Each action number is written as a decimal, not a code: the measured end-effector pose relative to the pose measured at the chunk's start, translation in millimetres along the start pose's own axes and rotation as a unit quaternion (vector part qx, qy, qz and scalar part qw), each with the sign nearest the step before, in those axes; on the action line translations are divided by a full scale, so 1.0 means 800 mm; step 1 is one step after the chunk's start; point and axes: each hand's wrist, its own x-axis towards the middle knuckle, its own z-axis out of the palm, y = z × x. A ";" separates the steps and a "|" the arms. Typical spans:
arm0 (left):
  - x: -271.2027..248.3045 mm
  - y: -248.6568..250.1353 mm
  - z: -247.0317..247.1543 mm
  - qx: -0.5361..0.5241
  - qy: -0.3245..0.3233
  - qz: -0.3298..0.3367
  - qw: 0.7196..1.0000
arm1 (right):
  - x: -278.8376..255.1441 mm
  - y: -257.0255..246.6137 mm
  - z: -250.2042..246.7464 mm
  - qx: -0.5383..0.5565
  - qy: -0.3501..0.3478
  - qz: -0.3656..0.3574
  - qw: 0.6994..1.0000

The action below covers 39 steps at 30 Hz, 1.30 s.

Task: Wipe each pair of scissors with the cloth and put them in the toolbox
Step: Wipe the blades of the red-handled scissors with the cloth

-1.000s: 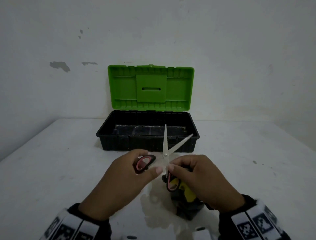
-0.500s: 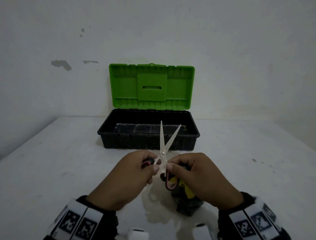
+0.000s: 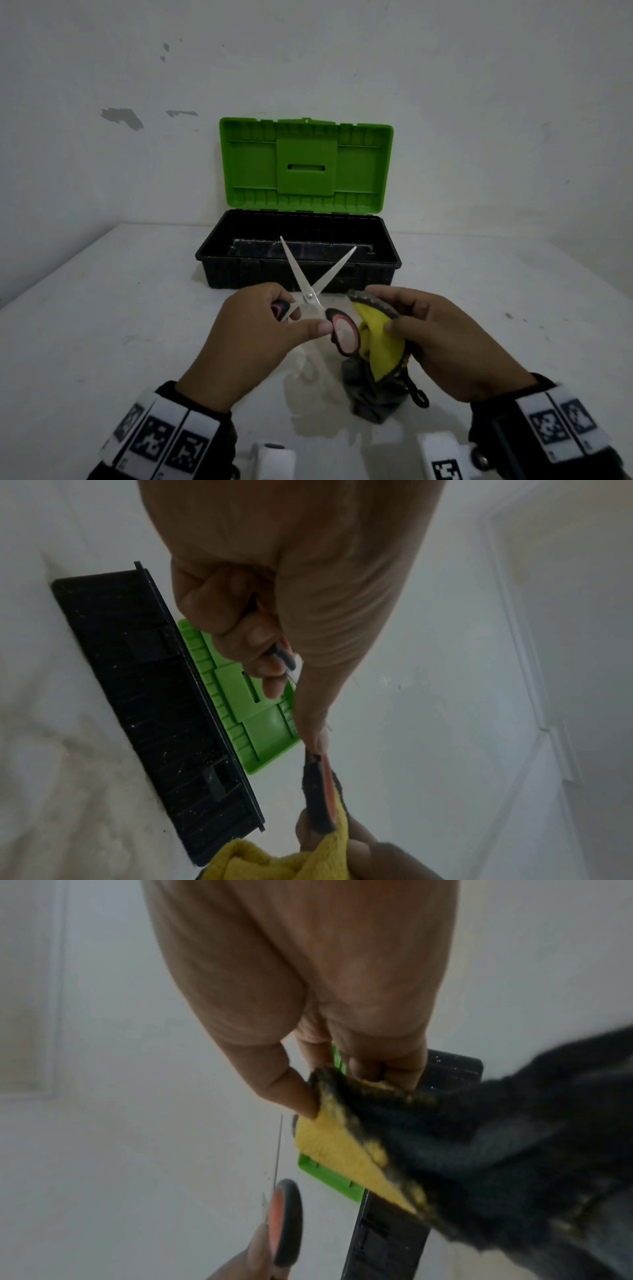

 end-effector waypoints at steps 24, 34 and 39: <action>-0.012 0.021 0.010 0.113 -0.005 0.006 0.994 | -0.002 0.000 0.055 -0.219 0.205 -0.219 0.928; -0.012 0.016 0.010 0.093 0.007 0.046 0.995 | 0.001 0.010 0.064 -0.117 0.200 -0.130 0.964; -0.009 0.016 0.014 0.085 0.012 0.043 0.995 | 0.002 0.008 0.070 -0.122 0.185 -0.169 0.960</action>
